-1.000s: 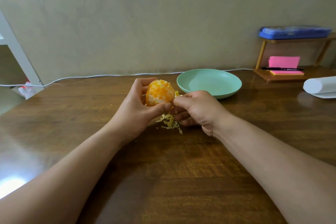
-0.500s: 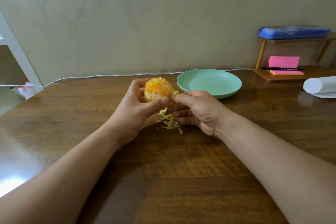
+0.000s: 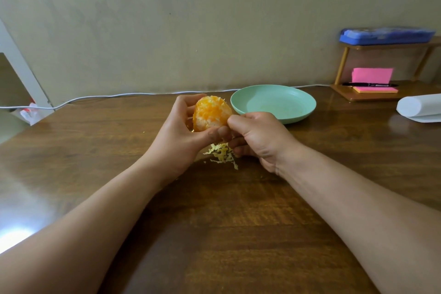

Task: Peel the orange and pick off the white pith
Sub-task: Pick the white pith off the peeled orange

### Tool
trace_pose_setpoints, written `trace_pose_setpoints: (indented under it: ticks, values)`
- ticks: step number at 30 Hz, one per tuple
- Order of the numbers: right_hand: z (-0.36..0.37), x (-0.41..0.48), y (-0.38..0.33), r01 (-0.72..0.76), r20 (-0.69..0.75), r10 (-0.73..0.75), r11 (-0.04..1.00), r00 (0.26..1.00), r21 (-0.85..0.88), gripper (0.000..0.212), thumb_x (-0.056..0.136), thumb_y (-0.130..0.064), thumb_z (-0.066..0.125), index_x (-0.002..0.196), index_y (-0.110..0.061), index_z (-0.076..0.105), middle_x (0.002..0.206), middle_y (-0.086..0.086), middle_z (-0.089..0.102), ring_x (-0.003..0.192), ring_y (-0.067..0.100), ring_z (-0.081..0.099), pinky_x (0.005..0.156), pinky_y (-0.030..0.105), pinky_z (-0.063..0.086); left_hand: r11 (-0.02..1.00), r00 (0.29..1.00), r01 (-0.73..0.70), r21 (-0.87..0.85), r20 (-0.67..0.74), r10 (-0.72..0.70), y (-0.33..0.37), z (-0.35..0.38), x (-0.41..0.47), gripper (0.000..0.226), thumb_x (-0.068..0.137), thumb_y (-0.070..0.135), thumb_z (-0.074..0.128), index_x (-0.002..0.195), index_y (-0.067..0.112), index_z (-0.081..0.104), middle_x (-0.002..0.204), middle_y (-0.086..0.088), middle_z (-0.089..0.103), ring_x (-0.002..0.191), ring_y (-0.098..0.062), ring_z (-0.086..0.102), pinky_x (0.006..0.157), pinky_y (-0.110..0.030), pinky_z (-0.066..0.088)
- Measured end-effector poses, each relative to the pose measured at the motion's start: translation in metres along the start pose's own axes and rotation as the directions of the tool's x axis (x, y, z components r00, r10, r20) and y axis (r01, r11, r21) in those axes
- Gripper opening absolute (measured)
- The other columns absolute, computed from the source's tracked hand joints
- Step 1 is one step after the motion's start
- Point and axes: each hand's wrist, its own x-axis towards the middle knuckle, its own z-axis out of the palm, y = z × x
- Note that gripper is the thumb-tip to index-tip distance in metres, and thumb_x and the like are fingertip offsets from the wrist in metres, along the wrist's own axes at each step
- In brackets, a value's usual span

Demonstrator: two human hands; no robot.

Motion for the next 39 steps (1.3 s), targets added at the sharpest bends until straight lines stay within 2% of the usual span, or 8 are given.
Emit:
trace_pose_setpoints:
  ticks: [3, 7, 11, 16, 21, 26, 33, 39]
  values:
    - [-0.001, 0.001, 0.000, -0.008, 0.002, 0.008, 1.000, 1.000, 0.014, 0.025, 0.095, -0.019, 0.066, 0.101, 0.002, 0.076, 0.081, 0.008, 0.072, 0.071, 0.019, 0.065, 0.062, 0.032, 0.054, 0.989, 0.997, 0.078, -0.126, 0.010, -0.077, 0.001, 0.000, 0.001, 0.090, 0.063, 0.053, 0.099, 0.138, 0.032, 0.054, 0.131, -0.001, 0.069, 0.119, -0.021, 0.072, 0.104, -0.048, 0.059]
    - [-0.005, 0.001, -0.003, -0.023, 0.056, 0.017, 0.994, 0.998, 0.108, 0.013, 0.101, -0.014, 0.063, 0.102, -0.003, 0.070, 0.079, 0.007, 0.071, 0.065, 0.014, 0.061, 0.056, 0.026, 0.050, 0.935, 0.989, 0.151, -0.321, 0.036, -0.147, 0.003, 0.001, 0.002, 0.082, 0.072, 0.034, 0.096, 0.140, 0.022, 0.052, 0.135, -0.012, 0.068, 0.121, -0.030, 0.072, 0.107, -0.053, 0.057]
    - [-0.010, 0.003, -0.004, -0.048, 0.145, 0.024, 0.986, 0.989, 0.163, 0.016, 0.106, -0.015, 0.063, 0.112, -0.002, 0.070, 0.085, 0.009, 0.074, 0.063, 0.011, 0.063, 0.054, 0.022, 0.051, 0.917, 0.987, 0.159, -0.367, 0.027, -0.160, 0.003, -0.001, 0.003, 0.075, 0.077, 0.022, 0.089, 0.141, 0.018, 0.050, 0.137, -0.017, 0.066, 0.123, -0.036, 0.071, 0.108, -0.056, 0.056]
    - [-0.008, 0.002, -0.003, -0.013, 0.121, 0.009, 0.999, 0.993, 0.036, 0.029, 0.101, -0.032, 0.072, 0.113, -0.006, 0.072, 0.096, 0.009, 0.080, 0.070, 0.011, 0.068, 0.056, 0.024, 0.052, 0.962, 0.992, 0.127, -0.243, 0.009, -0.129, 0.000, -0.005, 0.005, 0.085, 0.069, 0.038, 0.099, 0.140, 0.027, 0.052, 0.134, -0.008, 0.067, 0.120, -0.025, 0.072, 0.106, -0.050, 0.058]
    - [-0.005, 0.000, -0.002, 0.002, 0.053, -0.002, 1.000, 0.999, 0.008, 0.015, 0.101, -0.021, 0.072, 0.105, -0.006, 0.072, 0.086, 0.008, 0.078, 0.071, 0.013, 0.070, 0.056, 0.026, 0.054, 1.000, 0.999, -0.006, 0.004, -0.033, 0.007, -0.002, -0.003, 0.001, 0.082, 0.072, 0.055, 0.096, 0.139, 0.038, 0.052, 0.130, 0.007, 0.068, 0.119, -0.015, 0.070, 0.103, -0.046, 0.060]
    - [0.000, 0.000, 0.001, 0.038, -0.031, -0.039, 0.999, 0.999, -0.027, 0.013, 0.092, -0.014, 0.070, 0.098, -0.002, 0.074, 0.077, 0.011, 0.076, 0.064, 0.020, 0.066, 0.060, 0.035, 0.055, 0.992, 0.995, -0.083, 0.094, -0.054, 0.089, 0.002, 0.004, -0.003, 0.084, 0.069, 0.063, 0.094, 0.138, 0.041, 0.051, 0.128, 0.016, 0.067, 0.118, -0.013, 0.069, 0.098, -0.045, 0.061]
    - [-0.003, -0.001, 0.000, 0.101, -0.018, -0.102, 0.995, 0.995, -0.009, 0.013, 0.096, -0.010, 0.066, 0.100, 0.001, 0.073, 0.076, 0.005, 0.074, 0.057, 0.008, 0.064, 0.051, 0.024, 0.051, 0.980, 0.995, 0.093, -0.178, -0.018, -0.098, 0.003, 0.001, 0.001, 0.085, 0.069, 0.046, 0.099, 0.139, 0.032, 0.052, 0.133, -0.006, 0.067, 0.118, -0.023, 0.073, 0.105, -0.048, 0.059]
    - [-0.005, 0.001, 0.000, 0.129, -0.001, -0.129, 0.989, 0.992, 0.068, 0.015, 0.100, -0.005, 0.064, 0.108, 0.004, 0.072, 0.081, 0.011, 0.075, 0.066, 0.016, 0.065, 0.057, 0.027, 0.054, 0.908, 0.989, 0.137, -0.397, -0.003, -0.151, 0.005, 0.004, 0.002, 0.076, 0.074, 0.024, 0.090, 0.140, 0.018, 0.051, 0.128, -0.011, 0.071, 0.120, -0.030, 0.073, 0.104, -0.049, 0.060]
